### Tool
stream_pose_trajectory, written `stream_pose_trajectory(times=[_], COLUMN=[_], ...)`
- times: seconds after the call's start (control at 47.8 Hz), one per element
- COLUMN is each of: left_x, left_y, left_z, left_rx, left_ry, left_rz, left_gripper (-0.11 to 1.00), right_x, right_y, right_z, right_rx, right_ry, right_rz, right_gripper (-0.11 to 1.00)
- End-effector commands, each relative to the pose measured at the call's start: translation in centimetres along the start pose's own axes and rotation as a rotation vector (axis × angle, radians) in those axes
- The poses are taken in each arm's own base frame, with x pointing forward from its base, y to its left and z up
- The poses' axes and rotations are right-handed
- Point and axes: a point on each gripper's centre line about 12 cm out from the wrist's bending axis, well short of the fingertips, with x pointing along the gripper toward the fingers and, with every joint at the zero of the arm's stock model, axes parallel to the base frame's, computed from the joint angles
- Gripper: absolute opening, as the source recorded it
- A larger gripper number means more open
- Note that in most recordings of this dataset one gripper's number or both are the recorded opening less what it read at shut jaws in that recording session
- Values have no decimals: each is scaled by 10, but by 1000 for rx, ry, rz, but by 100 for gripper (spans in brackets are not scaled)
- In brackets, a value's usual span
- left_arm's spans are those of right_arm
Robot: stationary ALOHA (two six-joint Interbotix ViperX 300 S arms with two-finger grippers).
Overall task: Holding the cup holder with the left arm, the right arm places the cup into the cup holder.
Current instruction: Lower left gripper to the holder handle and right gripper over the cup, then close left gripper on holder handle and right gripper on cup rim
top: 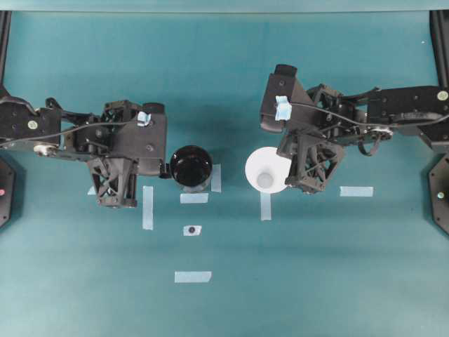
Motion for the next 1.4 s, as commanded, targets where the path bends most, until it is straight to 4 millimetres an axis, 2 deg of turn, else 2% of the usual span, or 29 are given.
stream_pose_trajectory(times=[0.0, 0.125, 0.209, 0.272, 0.314, 0.376, 0.46, 0.585, 1.024, 1.38], left_x=[-10, -6, -5, -4, -2, 0, 2, 8, 35, 56], left_y=[4, 5, 5, 4, 4, 4, 4, 4, 5, 15], left_z=[9, 4, 3, 2, 2, 1, 1, -2, -4, -3], left_rx=[-1, -5, 4, 18, 22, 38, 53, 81, 80, 57], left_ry=[-48, -41, -49, -56, -59, -67, -71, -60, 6, 45], left_rz=[13, 15, 15, 17, 17, 19, 20, 18, 8, 15], left_gripper=[3, 13, 31, 49, 62, 81, 96, 91, 93, 93], right_x=[-14, -15, -16, -16, -16, -16, -14, -12, 4, 19], right_y=[1, 0, 0, -2, -3, -5, -9, -17, -20, -22], right_z=[13, 17, 18, 20, 21, 21, 19, 18, 15, 12], right_rx=[-7, 3, 9, 8, 6, -2, -9, 7, 7, -2], right_ry=[-55, -64, -61, -57, -55, -44, -25, 6, 57, 79], right_rz=[6, 5, 3, -2, -8, -18, -35, -54, -64, -71], right_gripper=[23, 55, 78, 91, 95, 93, 92, 92, 92, 92])
